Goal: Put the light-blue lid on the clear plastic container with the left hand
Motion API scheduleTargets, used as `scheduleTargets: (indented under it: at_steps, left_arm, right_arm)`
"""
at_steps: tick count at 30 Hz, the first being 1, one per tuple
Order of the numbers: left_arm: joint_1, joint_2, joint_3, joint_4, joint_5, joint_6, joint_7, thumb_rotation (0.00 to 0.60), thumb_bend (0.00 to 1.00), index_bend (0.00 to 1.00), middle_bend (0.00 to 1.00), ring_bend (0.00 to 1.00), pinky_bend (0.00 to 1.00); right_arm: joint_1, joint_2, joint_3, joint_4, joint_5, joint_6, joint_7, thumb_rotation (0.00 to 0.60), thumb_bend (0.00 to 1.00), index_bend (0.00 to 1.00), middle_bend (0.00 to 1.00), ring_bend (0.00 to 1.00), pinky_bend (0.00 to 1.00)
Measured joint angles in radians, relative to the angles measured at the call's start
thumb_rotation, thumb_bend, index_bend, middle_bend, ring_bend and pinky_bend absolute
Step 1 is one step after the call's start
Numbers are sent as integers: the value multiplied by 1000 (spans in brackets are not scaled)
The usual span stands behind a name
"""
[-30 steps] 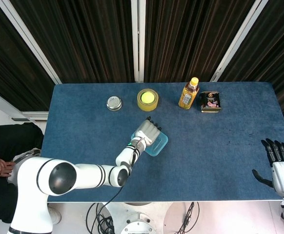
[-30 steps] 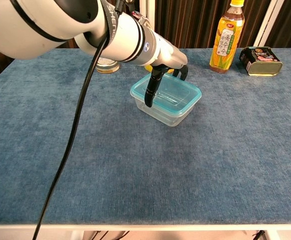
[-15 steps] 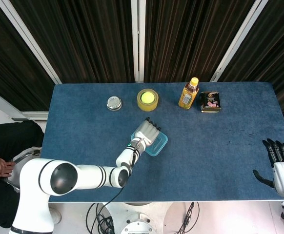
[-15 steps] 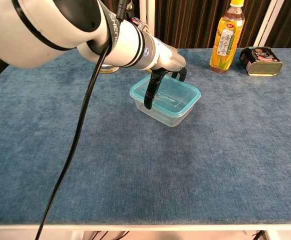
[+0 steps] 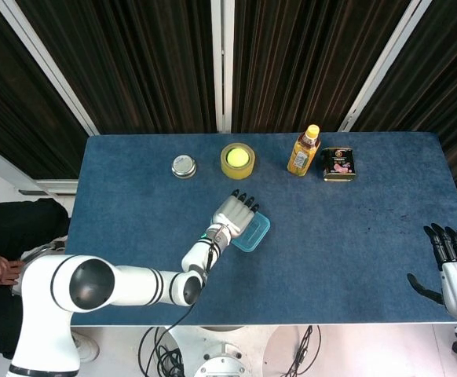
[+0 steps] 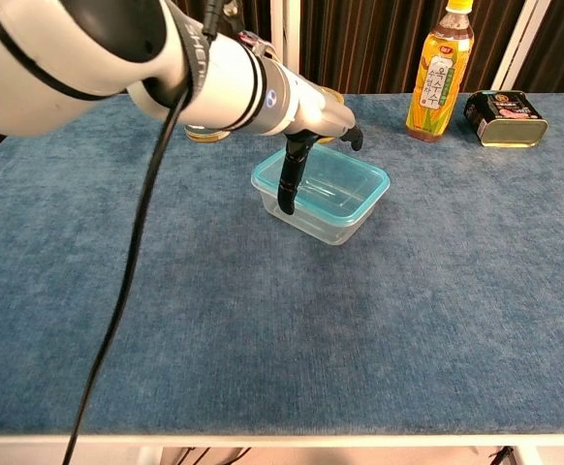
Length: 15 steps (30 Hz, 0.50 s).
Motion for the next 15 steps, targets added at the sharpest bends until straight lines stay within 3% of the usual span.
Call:
scheduleTargets:
  at_steps: [3,7,15]
  left_arm:
    - [32,33,-3,-56,70,36,-32,600,42,62,28,0,52]
    - [109,93,6,-153,217,100,-96,600,22,193,138,0,50]
    - [294,169,57,-289,510,226,-208,600,9,252,183,23,49]
  right_arm:
    - [-2,2,0,0,-5,6,2,600,155,0,61,0,9]
    - [-1,2,0,0,-11,8,3,600,155,0,61,0,9]
    - [4,-4,0,-2,-20,7,-2,600,155,0,61,0,9]
